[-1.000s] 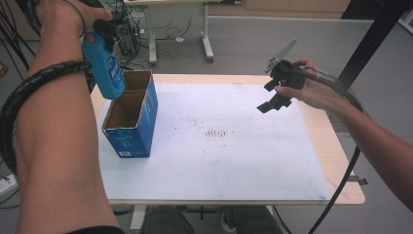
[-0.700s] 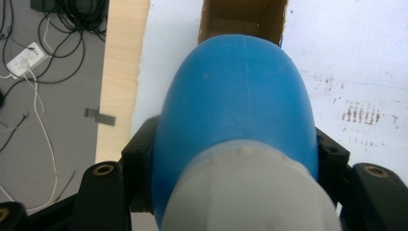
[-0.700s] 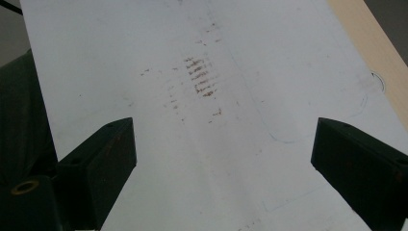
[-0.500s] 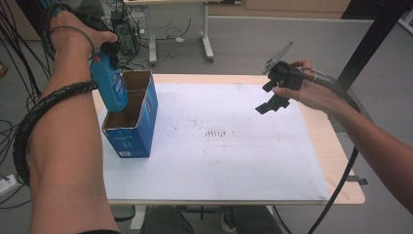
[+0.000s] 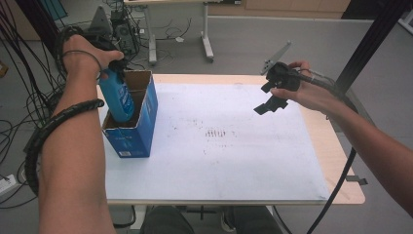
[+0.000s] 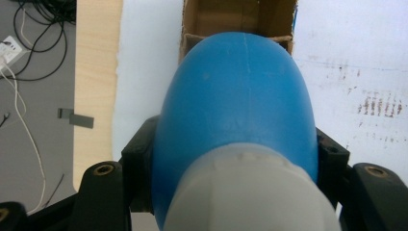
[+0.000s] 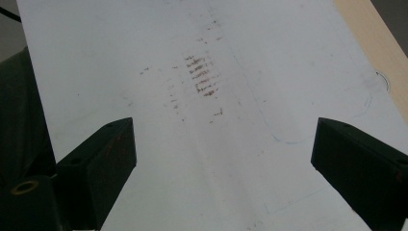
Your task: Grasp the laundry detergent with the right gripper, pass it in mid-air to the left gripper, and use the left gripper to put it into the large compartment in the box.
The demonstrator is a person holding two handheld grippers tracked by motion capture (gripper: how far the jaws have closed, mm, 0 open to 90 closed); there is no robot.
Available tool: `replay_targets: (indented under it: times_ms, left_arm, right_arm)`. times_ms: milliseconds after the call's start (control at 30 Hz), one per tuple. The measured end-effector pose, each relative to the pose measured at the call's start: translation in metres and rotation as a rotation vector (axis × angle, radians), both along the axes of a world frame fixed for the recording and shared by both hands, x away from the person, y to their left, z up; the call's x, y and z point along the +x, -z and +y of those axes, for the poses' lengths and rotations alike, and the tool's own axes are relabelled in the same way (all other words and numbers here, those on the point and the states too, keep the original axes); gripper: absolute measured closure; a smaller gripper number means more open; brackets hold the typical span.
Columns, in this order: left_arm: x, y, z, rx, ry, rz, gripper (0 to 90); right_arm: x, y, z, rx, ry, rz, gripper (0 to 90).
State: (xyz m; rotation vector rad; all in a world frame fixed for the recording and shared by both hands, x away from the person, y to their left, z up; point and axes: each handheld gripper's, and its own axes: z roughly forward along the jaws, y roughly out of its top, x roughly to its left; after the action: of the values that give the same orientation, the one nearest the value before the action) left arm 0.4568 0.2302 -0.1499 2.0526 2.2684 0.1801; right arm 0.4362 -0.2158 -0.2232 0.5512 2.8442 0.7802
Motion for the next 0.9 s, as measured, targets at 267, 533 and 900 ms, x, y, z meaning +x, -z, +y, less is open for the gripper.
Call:
replay_targets:
  times_ms: [267, 533, 900]
  left_arm:
    - [0.002, 0.025, -0.003, -0.007, 0.01, 0.013, 37.2]
    - [0.002, 0.051, -0.004, -0.005, 0.014, -0.001, 37.1]
    - [0.003, 0.082, -0.006, -0.002, 0.024, 0.006, 37.1]
  right_arm:
    - [0.001, 0.002, -0.001, -0.003, 0.003, 0.002, 8.5]
    - [0.002, 0.005, -0.004, -0.005, 0.01, 0.005, 8.5]
    - [0.003, 0.009, -0.009, -0.002, 0.022, 0.01, 8.5]
